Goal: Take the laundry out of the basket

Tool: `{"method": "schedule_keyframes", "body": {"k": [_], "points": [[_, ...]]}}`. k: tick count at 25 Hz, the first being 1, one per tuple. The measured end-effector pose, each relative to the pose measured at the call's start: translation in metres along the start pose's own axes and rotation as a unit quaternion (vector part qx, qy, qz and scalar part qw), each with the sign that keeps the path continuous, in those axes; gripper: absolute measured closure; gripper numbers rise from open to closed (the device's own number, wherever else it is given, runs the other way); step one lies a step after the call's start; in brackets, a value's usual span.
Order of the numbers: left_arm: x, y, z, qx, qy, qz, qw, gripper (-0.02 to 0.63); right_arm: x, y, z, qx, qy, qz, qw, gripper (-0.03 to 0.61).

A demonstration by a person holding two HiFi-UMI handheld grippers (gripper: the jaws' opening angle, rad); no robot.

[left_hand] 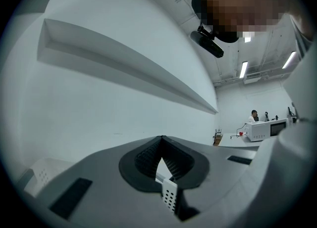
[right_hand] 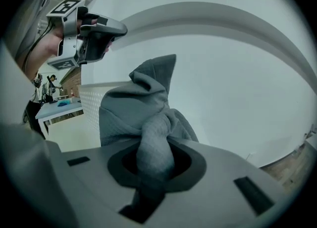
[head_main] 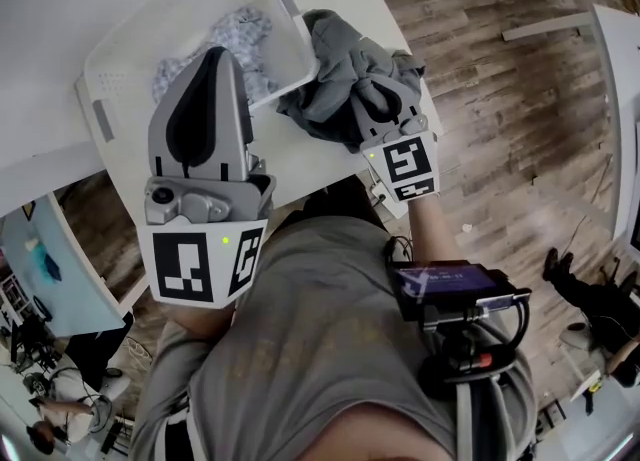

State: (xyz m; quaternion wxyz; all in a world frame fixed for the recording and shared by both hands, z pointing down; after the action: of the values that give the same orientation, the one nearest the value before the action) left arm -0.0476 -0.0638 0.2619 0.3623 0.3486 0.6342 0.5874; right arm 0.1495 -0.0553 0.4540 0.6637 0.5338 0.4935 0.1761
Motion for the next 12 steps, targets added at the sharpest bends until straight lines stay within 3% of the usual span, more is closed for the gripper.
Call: {"method": "schedule_keyframes", "body": {"k": [6, 10, 12], "points": [[0.004, -0.004, 0.000, -0.001, -0.003, 0.005, 1.0000, 0.606, -0.008, -0.004, 0.003, 0.012, -0.010, -0.023, 1.000, 0.506], [0.007, -0.012, -0.001, -0.003, -0.007, 0.018, 0.9998, 0.606, 0.000, -0.015, 0.008, 0.041, -0.028, -0.056, 0.997, 0.414], [0.009, -0.014, -0.002, -0.002, -0.009, 0.025, 0.9997, 0.606, 0.007, -0.022, 0.008, 0.055, -0.033, -0.067, 0.996, 0.403]]}}
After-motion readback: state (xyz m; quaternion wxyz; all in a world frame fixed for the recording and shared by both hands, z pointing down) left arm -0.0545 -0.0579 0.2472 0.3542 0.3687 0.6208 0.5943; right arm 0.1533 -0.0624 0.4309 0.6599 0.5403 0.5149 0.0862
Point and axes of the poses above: the fingertips, and each gripper's own axes: x backward along the fingers, z to its right, y out of its underside, the point moved 8 cm from there along x, backward along the fingers, and after that the axes turned 3 degrees about -z, right-handed, at the moved point
